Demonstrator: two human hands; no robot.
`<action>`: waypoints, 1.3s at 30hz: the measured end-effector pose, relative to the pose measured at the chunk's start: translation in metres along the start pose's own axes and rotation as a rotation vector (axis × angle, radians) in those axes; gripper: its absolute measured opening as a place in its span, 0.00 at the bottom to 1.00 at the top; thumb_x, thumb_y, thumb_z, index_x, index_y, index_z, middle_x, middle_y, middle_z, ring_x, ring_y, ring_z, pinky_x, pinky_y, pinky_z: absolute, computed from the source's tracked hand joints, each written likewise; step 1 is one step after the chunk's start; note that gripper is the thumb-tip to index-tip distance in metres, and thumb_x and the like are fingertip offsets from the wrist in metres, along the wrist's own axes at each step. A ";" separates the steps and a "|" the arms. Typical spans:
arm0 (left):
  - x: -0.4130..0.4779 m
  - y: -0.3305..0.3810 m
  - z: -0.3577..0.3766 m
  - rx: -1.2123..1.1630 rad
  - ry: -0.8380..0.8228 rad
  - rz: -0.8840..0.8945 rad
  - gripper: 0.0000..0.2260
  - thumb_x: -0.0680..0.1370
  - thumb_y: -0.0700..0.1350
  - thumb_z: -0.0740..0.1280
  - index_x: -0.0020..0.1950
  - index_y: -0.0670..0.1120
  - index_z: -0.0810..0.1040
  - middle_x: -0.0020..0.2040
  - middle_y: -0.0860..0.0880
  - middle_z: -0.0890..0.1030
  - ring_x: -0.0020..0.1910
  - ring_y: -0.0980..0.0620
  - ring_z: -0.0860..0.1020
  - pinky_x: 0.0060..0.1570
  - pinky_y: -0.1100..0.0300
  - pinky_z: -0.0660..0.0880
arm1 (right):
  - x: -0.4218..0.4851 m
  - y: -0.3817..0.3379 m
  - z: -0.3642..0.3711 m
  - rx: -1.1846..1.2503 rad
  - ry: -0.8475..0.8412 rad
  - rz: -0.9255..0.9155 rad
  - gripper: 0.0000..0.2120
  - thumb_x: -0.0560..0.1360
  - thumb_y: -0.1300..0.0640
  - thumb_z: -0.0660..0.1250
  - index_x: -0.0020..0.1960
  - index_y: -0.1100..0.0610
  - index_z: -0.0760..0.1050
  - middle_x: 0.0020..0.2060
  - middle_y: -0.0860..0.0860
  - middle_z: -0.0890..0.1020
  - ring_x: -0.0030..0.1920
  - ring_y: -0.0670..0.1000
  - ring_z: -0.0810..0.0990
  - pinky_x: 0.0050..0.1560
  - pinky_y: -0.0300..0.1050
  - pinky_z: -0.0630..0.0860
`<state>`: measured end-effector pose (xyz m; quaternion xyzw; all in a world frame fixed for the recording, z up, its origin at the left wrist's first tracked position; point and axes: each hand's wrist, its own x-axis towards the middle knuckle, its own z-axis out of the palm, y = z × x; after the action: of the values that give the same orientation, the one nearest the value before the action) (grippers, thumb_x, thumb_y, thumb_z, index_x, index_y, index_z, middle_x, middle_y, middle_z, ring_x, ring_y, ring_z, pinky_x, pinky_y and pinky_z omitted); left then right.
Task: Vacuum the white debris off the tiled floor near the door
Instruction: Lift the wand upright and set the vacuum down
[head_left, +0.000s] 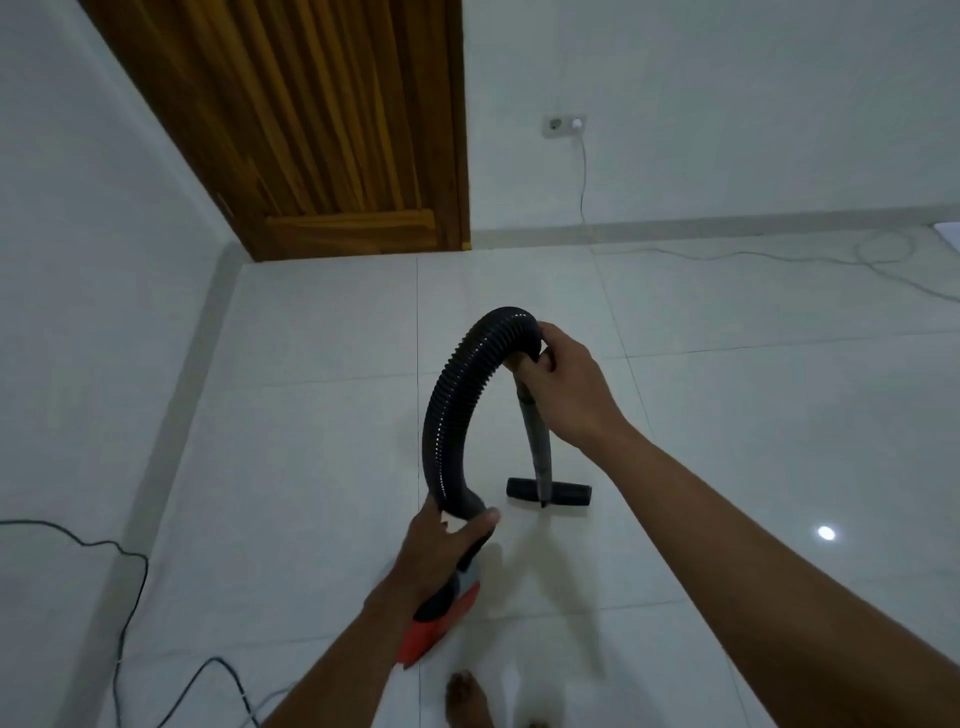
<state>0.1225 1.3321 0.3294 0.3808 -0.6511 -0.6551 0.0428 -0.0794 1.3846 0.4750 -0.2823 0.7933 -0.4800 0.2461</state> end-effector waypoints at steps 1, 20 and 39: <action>0.003 -0.004 0.007 -0.005 0.005 -0.001 0.21 0.67 0.63 0.78 0.53 0.77 0.72 0.54 0.68 0.79 0.59 0.68 0.75 0.60 0.62 0.71 | -0.006 0.000 0.004 0.004 0.007 -0.008 0.14 0.81 0.47 0.68 0.64 0.49 0.78 0.30 0.44 0.72 0.32 0.43 0.71 0.39 0.40 0.72; 0.109 -0.036 0.055 0.327 0.117 0.105 0.16 0.74 0.63 0.70 0.60 0.60 0.78 0.48 0.62 0.82 0.47 0.62 0.80 0.44 0.70 0.72 | -0.027 0.005 -0.003 0.260 0.000 -0.074 0.06 0.81 0.50 0.68 0.55 0.50 0.80 0.33 0.53 0.75 0.33 0.44 0.74 0.38 0.37 0.75; 0.154 -0.072 0.024 0.311 0.362 0.522 0.16 0.68 0.57 0.78 0.50 0.51 0.81 0.41 0.57 0.83 0.39 0.62 0.82 0.37 0.70 0.78 | 0.036 0.395 0.208 0.049 -0.218 0.150 0.42 0.54 0.42 0.88 0.64 0.53 0.80 0.55 0.47 0.86 0.56 0.50 0.85 0.58 0.51 0.84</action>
<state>0.0319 1.2779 0.1943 0.3134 -0.8004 -0.4370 0.2649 -0.0517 1.3808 0.0277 -0.2668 0.7688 -0.4458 0.3729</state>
